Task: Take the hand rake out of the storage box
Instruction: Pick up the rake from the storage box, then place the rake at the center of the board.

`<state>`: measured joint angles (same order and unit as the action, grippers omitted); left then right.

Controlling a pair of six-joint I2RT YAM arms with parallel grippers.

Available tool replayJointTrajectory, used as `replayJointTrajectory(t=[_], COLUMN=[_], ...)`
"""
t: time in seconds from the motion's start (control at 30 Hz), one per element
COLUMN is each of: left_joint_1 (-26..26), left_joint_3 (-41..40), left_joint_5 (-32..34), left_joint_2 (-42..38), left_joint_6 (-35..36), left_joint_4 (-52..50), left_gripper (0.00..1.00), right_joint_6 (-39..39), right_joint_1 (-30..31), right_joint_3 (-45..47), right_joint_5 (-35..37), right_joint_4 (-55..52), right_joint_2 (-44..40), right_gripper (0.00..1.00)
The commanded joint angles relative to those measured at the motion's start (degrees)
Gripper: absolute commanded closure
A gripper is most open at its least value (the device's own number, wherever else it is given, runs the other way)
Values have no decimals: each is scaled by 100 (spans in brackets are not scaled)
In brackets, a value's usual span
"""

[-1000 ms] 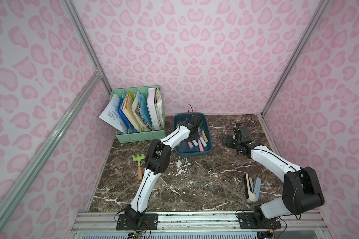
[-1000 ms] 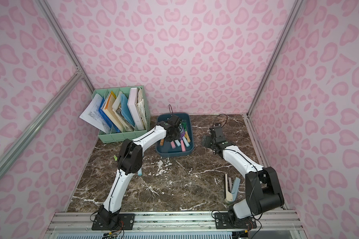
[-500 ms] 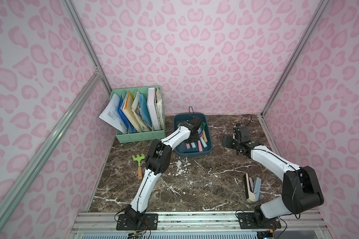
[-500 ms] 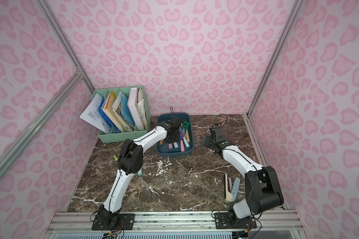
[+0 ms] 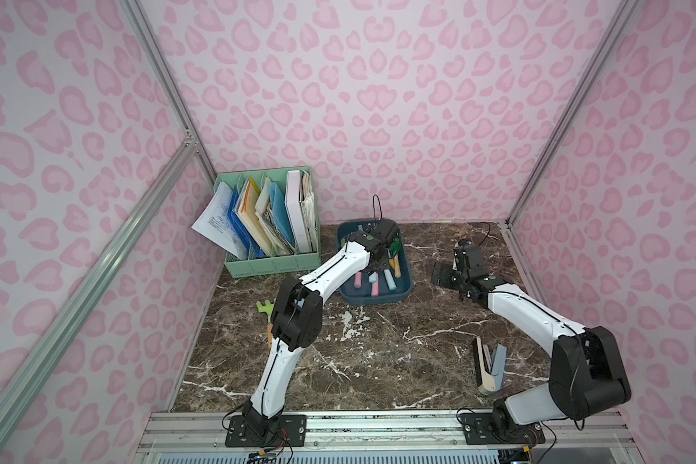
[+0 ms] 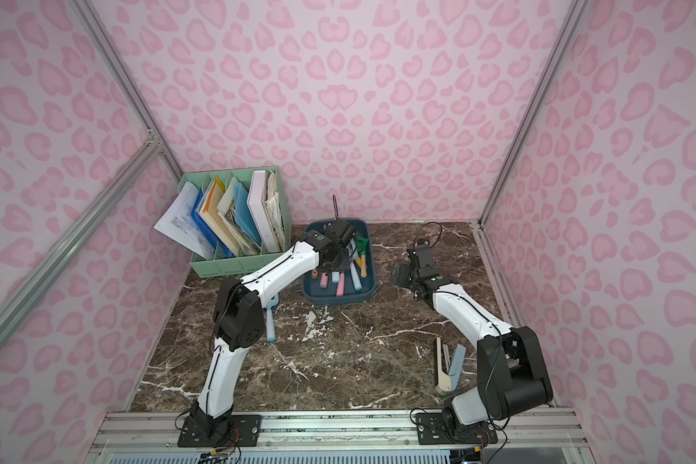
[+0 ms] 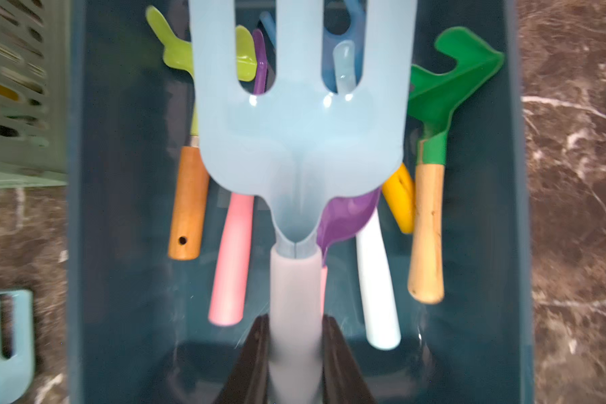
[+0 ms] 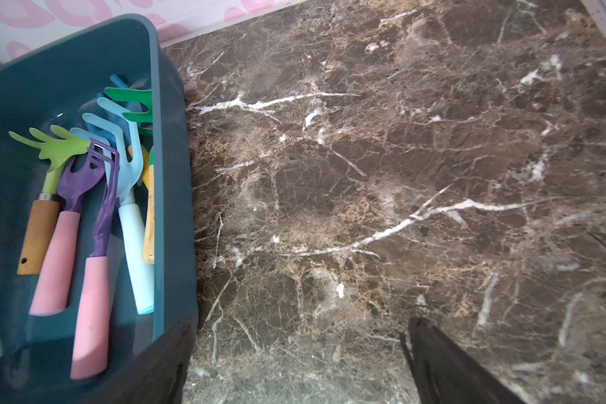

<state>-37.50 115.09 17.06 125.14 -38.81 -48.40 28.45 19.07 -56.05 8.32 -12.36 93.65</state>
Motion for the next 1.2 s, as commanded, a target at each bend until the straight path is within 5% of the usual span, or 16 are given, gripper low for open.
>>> replayJointTrajectory(t=[0.0, 0.2, 0.43, 0.57, 0.83, 1.07, 1.17], left_joint_1=[-108, -687, -2069, -2296, -2350, -2348, -2345], left_joint_3=[-803, -2951, -5193, -5969, -6087, -6216, -6227], left_joint_5=[443, 939, 1746, 1232, 669, 688, 652], left_joint_2=[-683, -2578, -4276, -3969, -2986, -2992, -2918], left_joint_6=[82, -550, -2148, -2769, -3088, -3299, -3276], left_joint_4=[-16, 95, 272, 874, 1162, 987, 973], left_gripper=[90, 91, 90, 88, 89, 81, 68], right_joint_6=[51, 105, 202, 288, 338, 329, 335], right_joint_1=[33, 192, 538, 785, 875, 878, 871], right_joint_3=[10, 77, 121, 160, 432, 455, 440], right_joint_5=[-16, 12, 202, 443, 617, 636, 636], right_joint_4=[94, 63, -42, -184, -284, -280, -276], right_joint_2=[-48, -265, -465, -566, -1022, -1029, -989], right_gripper=[2, 2, 2, 2, 2, 2, 2])
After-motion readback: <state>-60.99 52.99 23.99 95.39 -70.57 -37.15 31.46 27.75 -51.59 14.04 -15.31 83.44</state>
